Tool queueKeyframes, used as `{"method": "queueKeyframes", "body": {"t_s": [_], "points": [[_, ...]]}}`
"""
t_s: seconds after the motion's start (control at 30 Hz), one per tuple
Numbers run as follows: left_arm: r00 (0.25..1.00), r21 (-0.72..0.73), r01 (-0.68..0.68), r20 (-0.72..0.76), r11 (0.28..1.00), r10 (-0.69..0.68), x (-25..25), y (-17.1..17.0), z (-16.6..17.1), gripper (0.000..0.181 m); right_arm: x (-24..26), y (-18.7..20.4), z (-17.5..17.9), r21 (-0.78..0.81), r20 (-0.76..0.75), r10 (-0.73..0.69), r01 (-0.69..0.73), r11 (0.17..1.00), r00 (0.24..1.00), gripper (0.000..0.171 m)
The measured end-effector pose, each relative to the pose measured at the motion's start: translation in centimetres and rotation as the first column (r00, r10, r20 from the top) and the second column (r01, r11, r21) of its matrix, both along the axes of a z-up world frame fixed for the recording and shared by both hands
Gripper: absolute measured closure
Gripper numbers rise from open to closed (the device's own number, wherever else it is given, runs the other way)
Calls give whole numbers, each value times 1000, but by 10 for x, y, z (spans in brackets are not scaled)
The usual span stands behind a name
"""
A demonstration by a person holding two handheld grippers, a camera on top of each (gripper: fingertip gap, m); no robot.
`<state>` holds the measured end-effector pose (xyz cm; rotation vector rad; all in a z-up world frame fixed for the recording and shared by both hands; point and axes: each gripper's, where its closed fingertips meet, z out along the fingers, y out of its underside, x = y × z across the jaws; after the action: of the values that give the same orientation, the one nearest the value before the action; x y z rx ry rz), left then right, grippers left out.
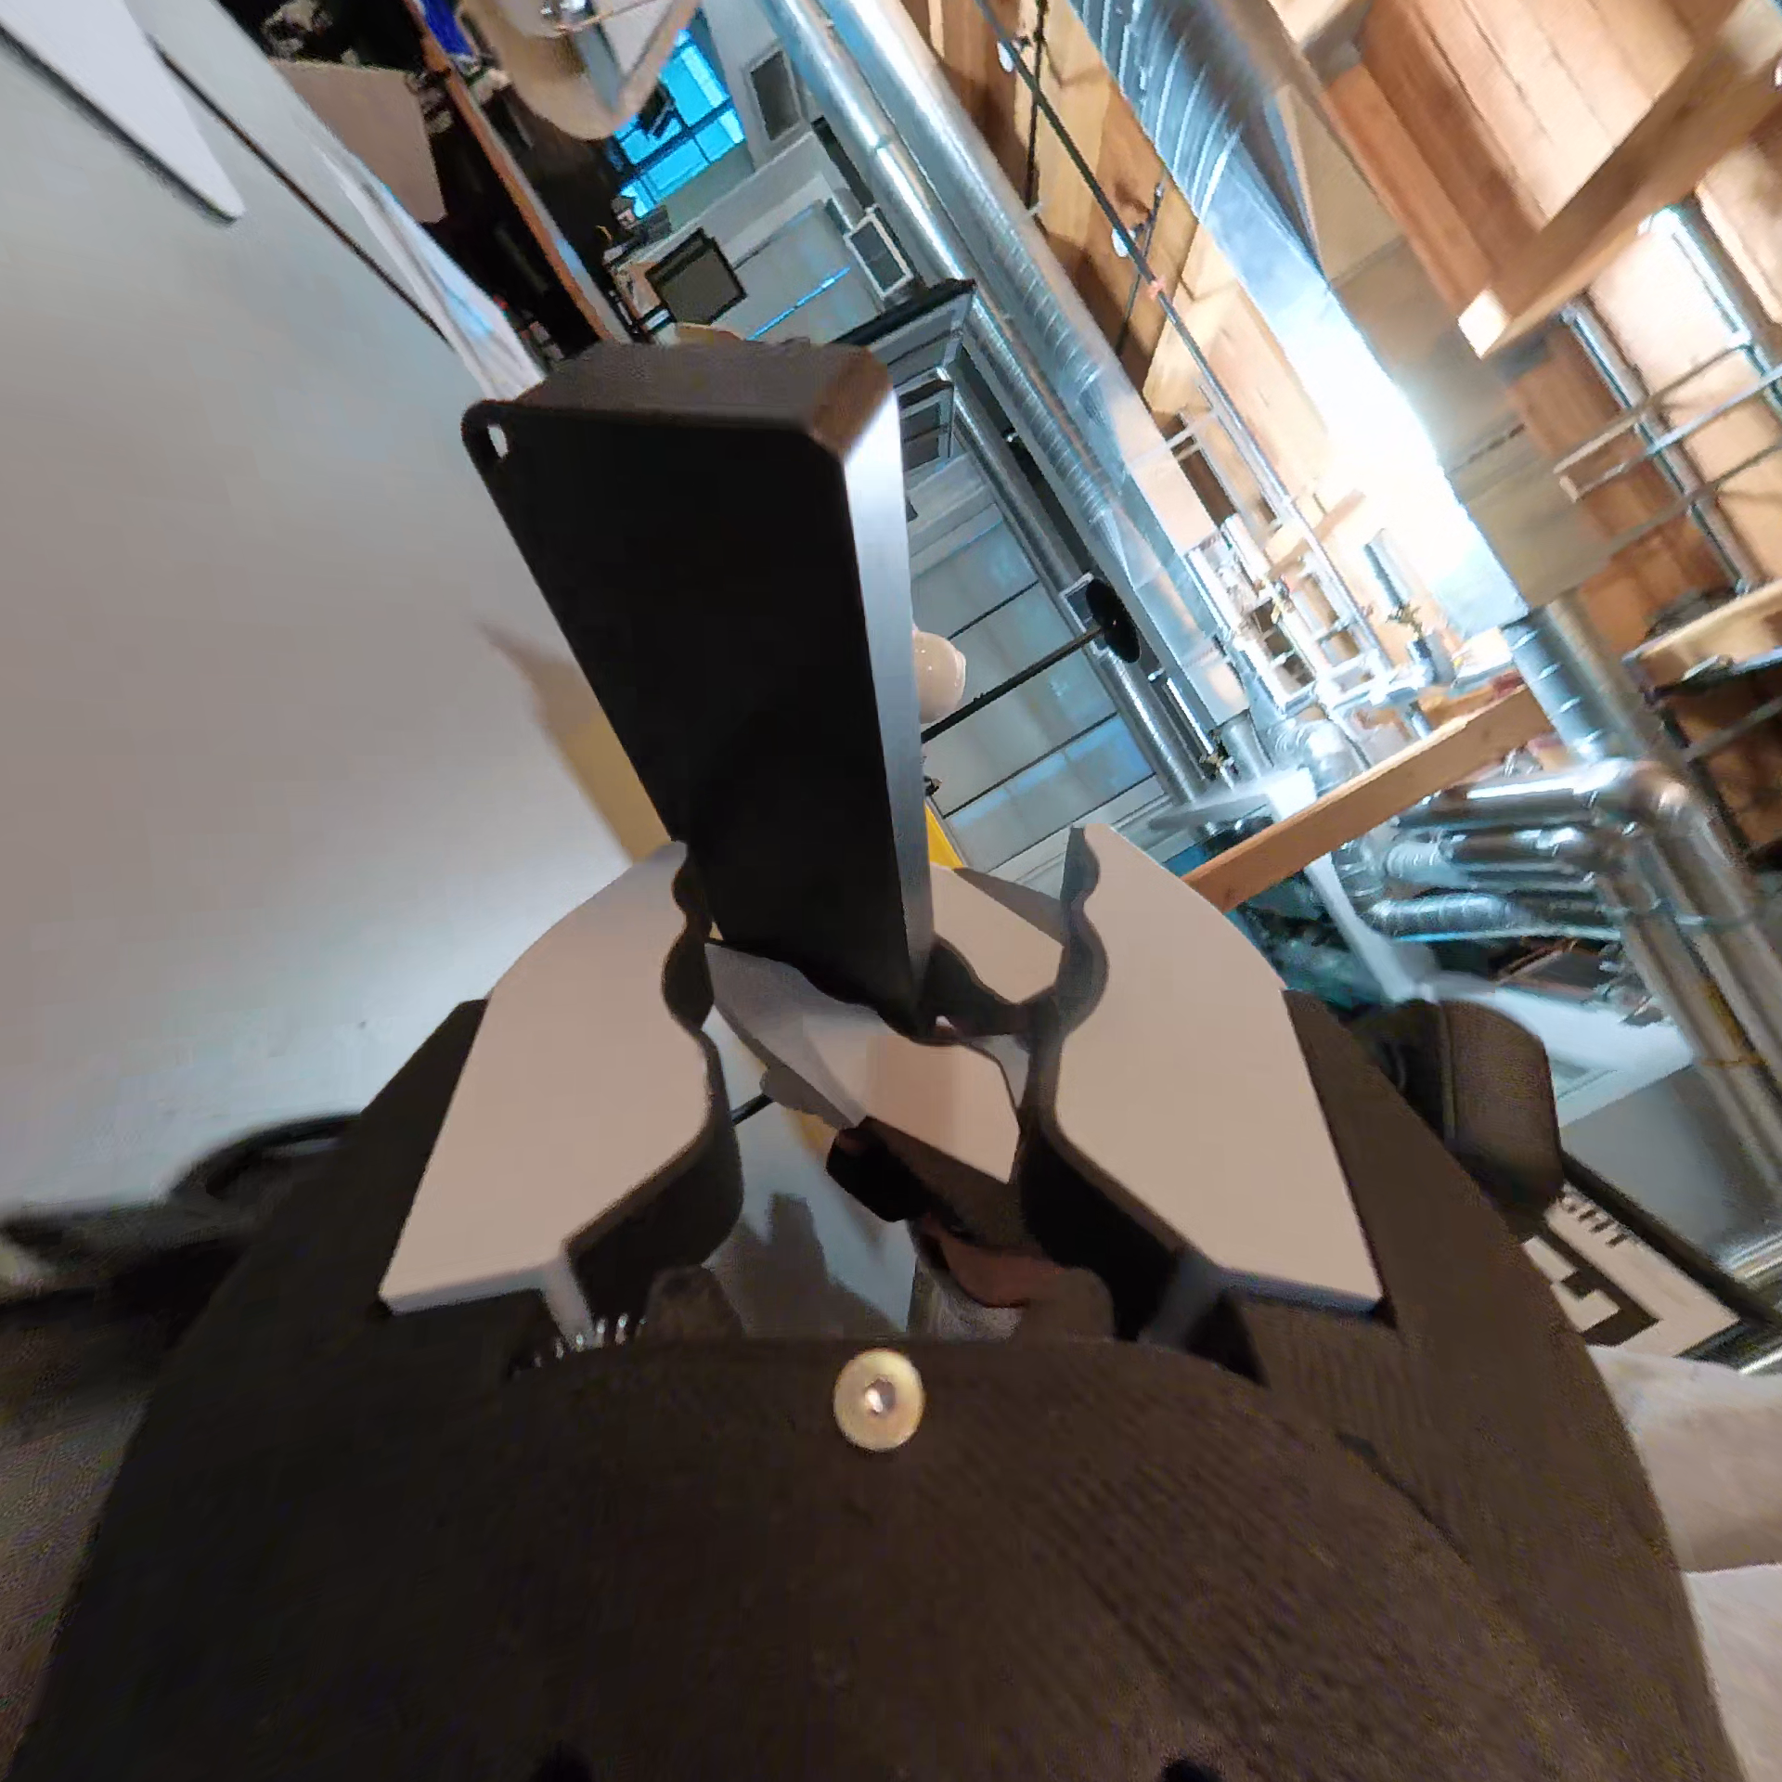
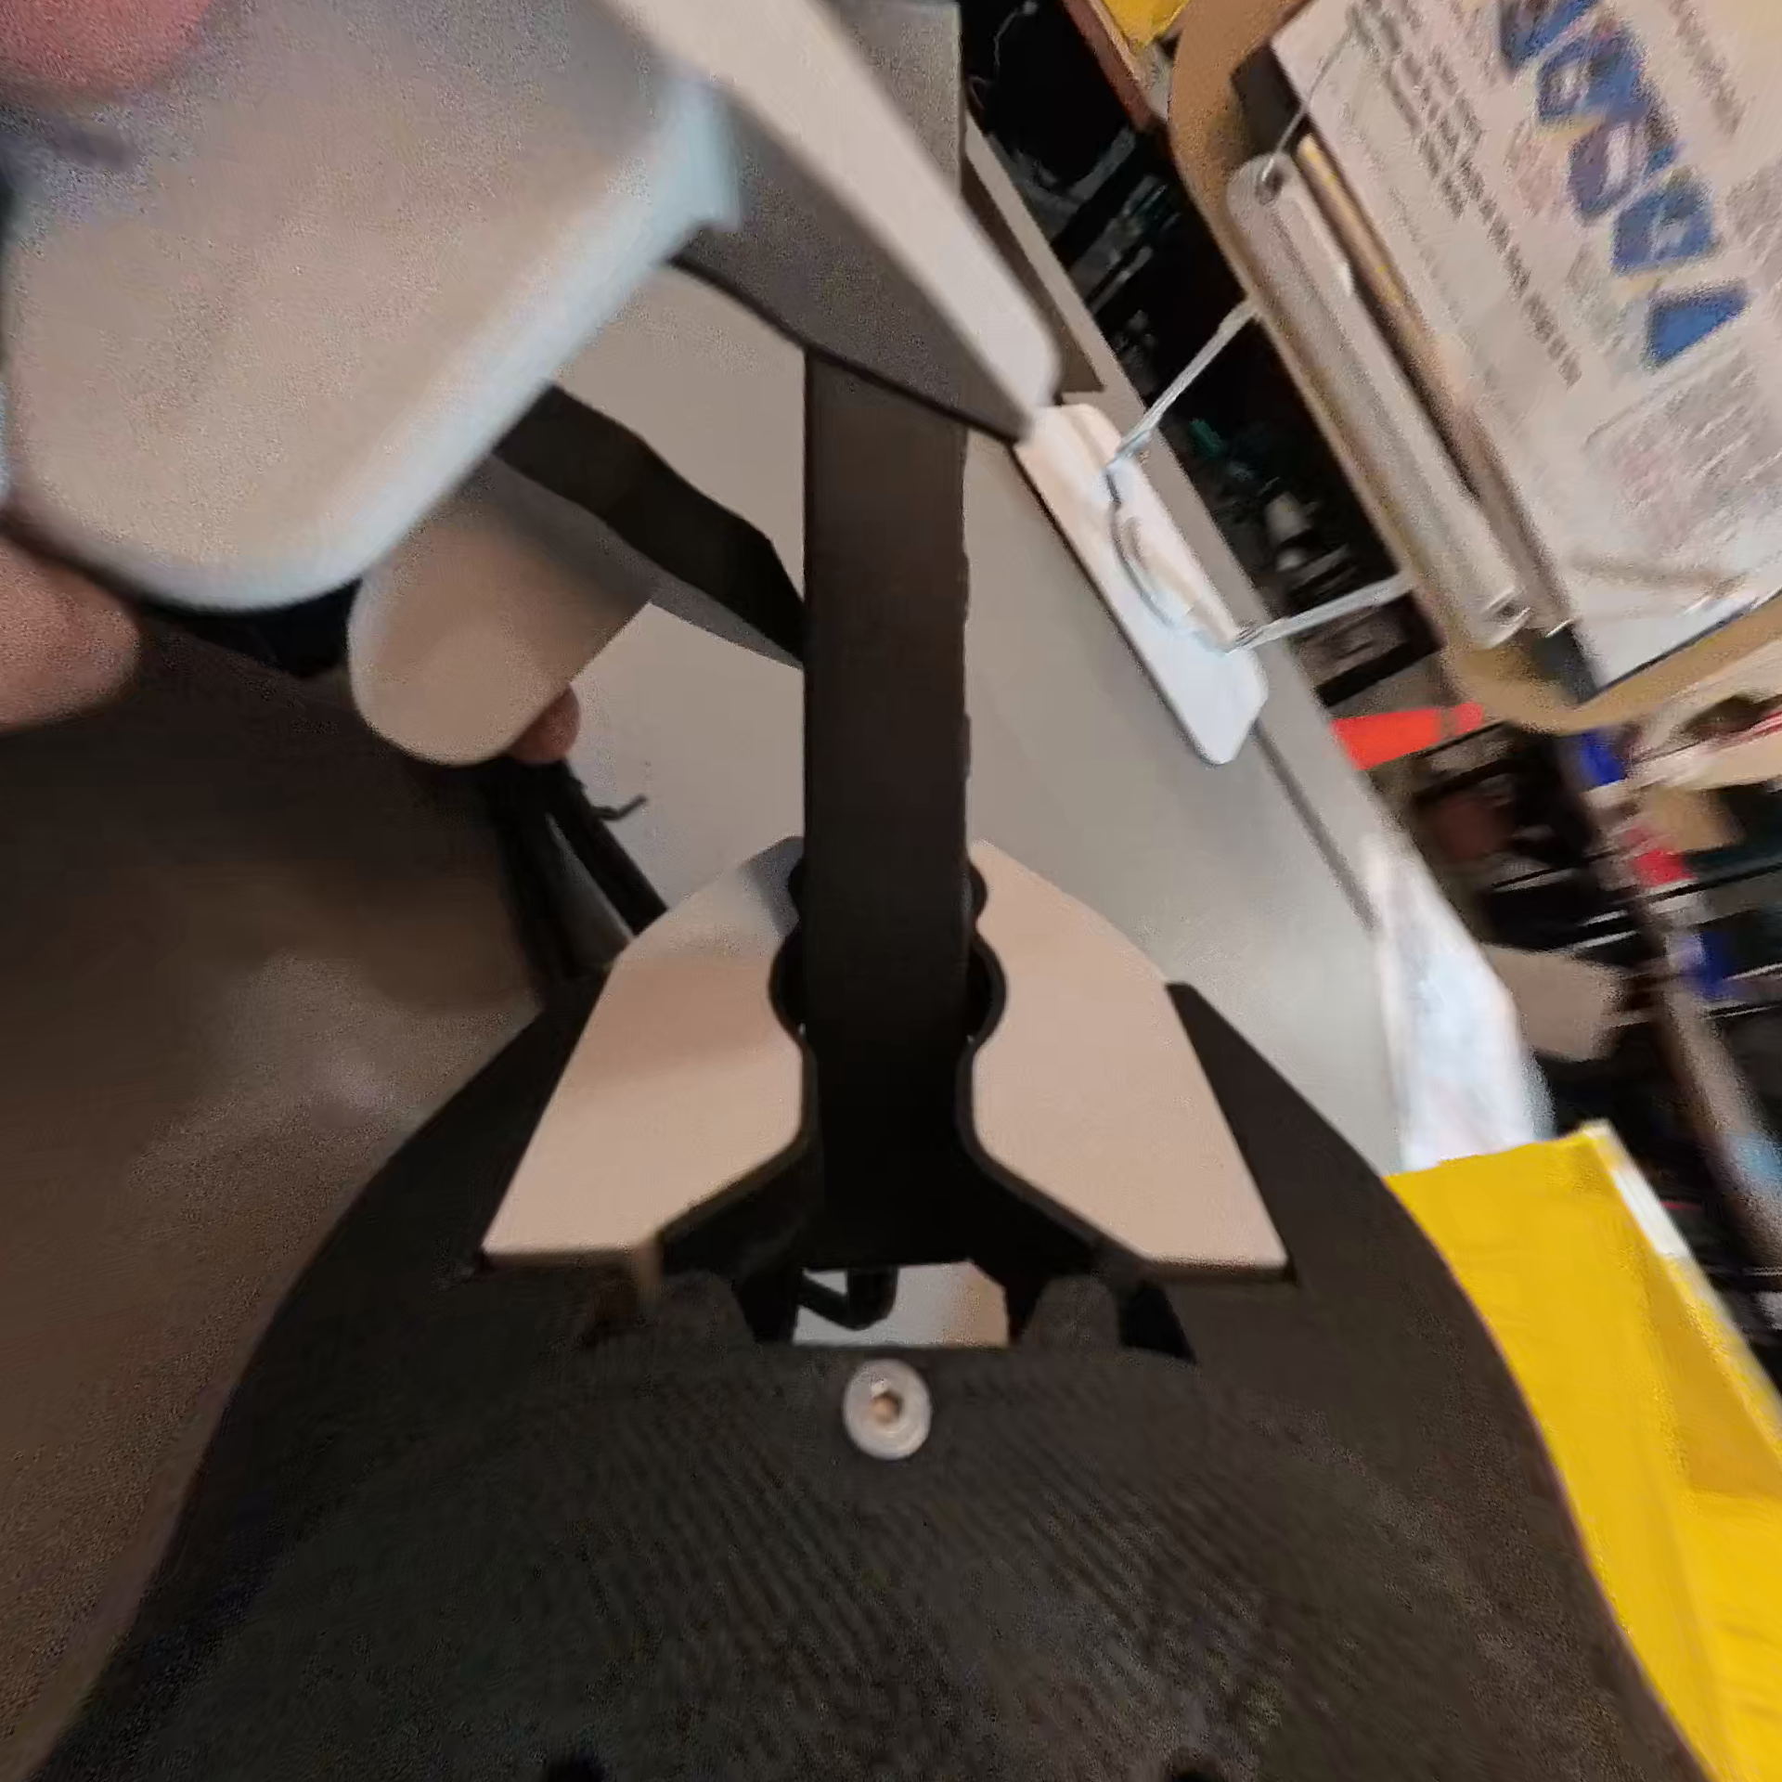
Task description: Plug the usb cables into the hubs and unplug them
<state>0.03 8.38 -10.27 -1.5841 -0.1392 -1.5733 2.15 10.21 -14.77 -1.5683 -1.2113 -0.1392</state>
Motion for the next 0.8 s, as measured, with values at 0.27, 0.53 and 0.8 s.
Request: {"method": "queueKeyframes", "body": {"t_s": [0.27,0.53,0.8], "points": [[994,-99,-11,110,995,22,-14,8,-12,132,-13,-8,4,312,260,29,-113,943,965,137],[994,-56,24,112,998,-18,-15,11,-9,142,-17,-18,4,249,176,139,-181,951,974,121],[997,77,73,-5,994,-72,-18,11,3,151,-22,-33,18,110,-68,310,-302,947,948,115]]}}
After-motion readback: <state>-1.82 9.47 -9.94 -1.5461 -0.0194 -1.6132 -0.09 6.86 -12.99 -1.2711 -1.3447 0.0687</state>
